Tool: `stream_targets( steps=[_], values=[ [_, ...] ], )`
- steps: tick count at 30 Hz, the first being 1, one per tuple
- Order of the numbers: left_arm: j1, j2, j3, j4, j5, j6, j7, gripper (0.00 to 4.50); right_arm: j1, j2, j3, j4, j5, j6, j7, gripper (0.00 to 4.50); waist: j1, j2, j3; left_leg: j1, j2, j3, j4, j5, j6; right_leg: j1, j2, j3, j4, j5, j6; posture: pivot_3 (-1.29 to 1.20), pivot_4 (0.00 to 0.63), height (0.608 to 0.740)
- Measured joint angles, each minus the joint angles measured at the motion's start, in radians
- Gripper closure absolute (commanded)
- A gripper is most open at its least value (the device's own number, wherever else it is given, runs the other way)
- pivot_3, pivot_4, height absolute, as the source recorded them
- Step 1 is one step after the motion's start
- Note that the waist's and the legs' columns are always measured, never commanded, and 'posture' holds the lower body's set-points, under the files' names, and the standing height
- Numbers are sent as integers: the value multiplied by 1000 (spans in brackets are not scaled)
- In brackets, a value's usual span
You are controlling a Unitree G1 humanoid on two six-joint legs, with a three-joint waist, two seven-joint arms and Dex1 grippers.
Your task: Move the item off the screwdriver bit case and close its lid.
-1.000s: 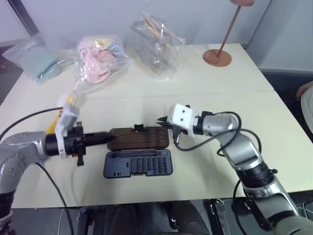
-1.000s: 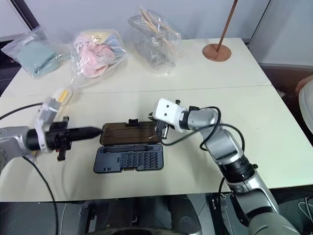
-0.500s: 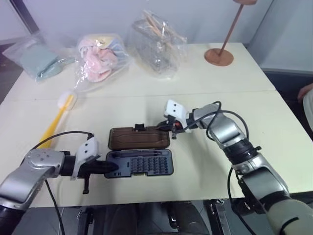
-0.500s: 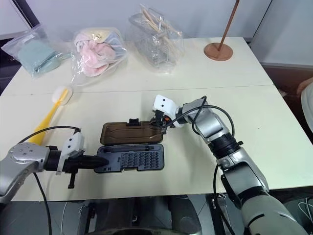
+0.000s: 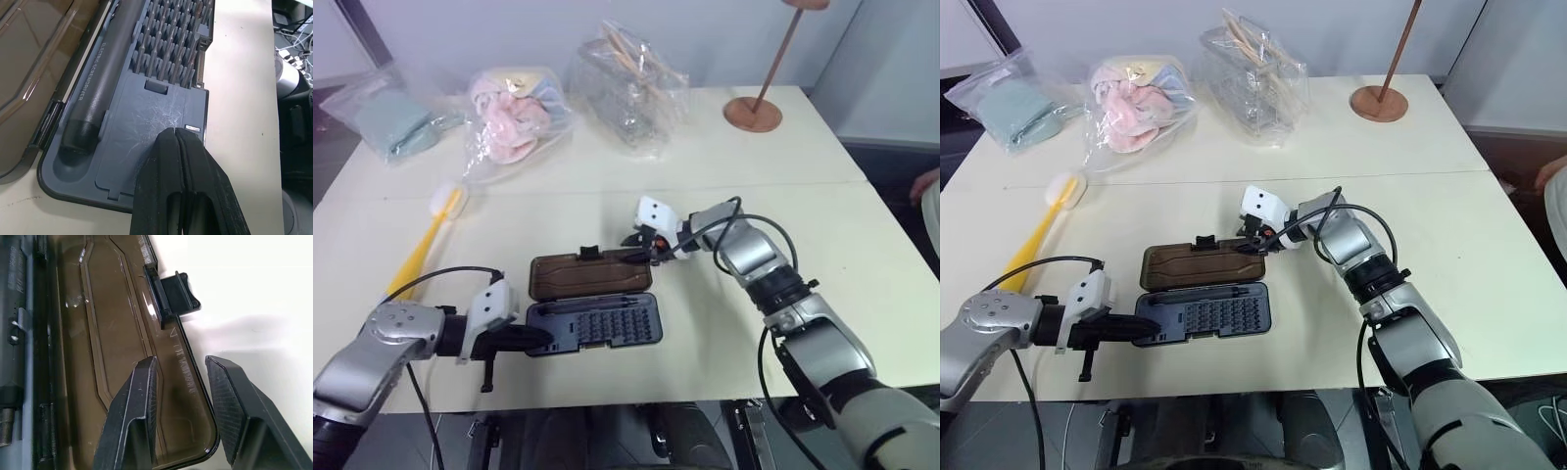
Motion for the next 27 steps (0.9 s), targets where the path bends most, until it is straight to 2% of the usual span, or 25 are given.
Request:
stream_targets(
  steps=[13,14,17,18,27],
  values=[
    [-9,-8,-10,-1,0,6,13,4500,-54,49,53,235,-106,-203,16,2899,-1,0,-1,2,0,0,0,0,0,2,0,0,0,0,0,0,150,737],
    [-9,-8,-10,-1,0,6,15,4500,-60,56,52,252,-110,-218,15,3132,-2,0,-1,2,0,0,0,0,0,2,0,0,0,0,0,0,150,737],
    [-9,-8,-11,-1,0,7,18,4500,-65,68,50,281,-116,-251,15,4225,-2,0,-1,3,0,0,0,0,0,3,0,0,0,0,0,0,150,737],
    [-9,-8,-10,-2,1,7,19,4500,-68,65,48,280,-120,-260,26,4444,-1,0,-1,3,0,0,0,0,0,3,0,0,0,0,0,0,150,737],
    [-7,-8,-10,-2,5,5,23,4500,-29,47,38,226,-138,-278,38,4444,-1,1,-1,5,0,-1,0,0,0,5,0,0,0,0,0,0,150,737]
  ],
)
